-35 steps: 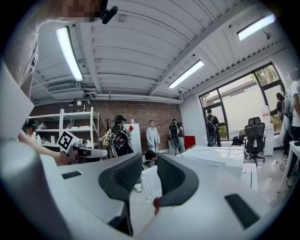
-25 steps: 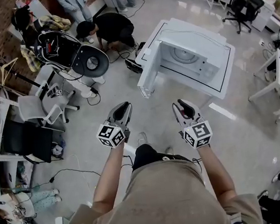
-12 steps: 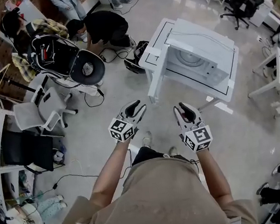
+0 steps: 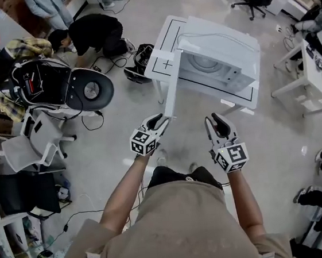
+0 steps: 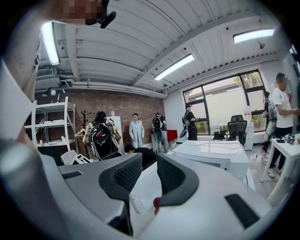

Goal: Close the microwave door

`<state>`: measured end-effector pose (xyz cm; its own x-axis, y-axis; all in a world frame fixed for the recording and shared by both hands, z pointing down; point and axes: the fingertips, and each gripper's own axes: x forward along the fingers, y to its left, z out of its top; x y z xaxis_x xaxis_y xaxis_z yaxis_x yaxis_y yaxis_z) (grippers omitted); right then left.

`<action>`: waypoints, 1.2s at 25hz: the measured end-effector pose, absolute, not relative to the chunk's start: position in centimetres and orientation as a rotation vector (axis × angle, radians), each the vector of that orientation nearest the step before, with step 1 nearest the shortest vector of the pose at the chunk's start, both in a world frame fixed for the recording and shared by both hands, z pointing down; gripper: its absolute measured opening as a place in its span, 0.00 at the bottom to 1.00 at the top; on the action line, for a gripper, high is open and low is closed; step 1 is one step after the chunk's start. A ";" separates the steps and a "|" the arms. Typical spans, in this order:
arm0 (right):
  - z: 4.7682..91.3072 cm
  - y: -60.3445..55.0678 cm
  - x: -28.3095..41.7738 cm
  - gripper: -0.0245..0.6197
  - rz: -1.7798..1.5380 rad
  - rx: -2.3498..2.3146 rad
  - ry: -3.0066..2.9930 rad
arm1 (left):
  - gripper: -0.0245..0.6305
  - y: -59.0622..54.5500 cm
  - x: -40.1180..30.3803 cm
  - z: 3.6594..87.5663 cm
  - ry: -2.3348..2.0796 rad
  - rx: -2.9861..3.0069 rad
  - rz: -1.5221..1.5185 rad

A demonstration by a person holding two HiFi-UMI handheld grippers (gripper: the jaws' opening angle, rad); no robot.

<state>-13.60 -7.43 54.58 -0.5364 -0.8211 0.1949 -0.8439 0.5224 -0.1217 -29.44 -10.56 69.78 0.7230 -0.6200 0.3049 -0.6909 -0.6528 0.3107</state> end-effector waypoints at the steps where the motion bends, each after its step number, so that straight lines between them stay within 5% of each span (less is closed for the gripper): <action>1: 54.4 -7.8 -13.3 0.17 0.302 1.468 -2.631 | 0.24 -10.6 -29.4 70.0 -0.999 2.522 0.248; 30: 54.5 -17.2 13.8 0.17 0.254 1.297 -2.733 | 0.19 -13.8 -10.7 72.3 -1.258 2.399 0.383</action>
<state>13.82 -17.24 54.47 -0.6303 -0.7584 0.1660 -0.7760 0.6218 -0.1056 -10.66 -13.81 72.25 0.5566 -0.7186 0.4169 -0.8290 -0.5131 0.2224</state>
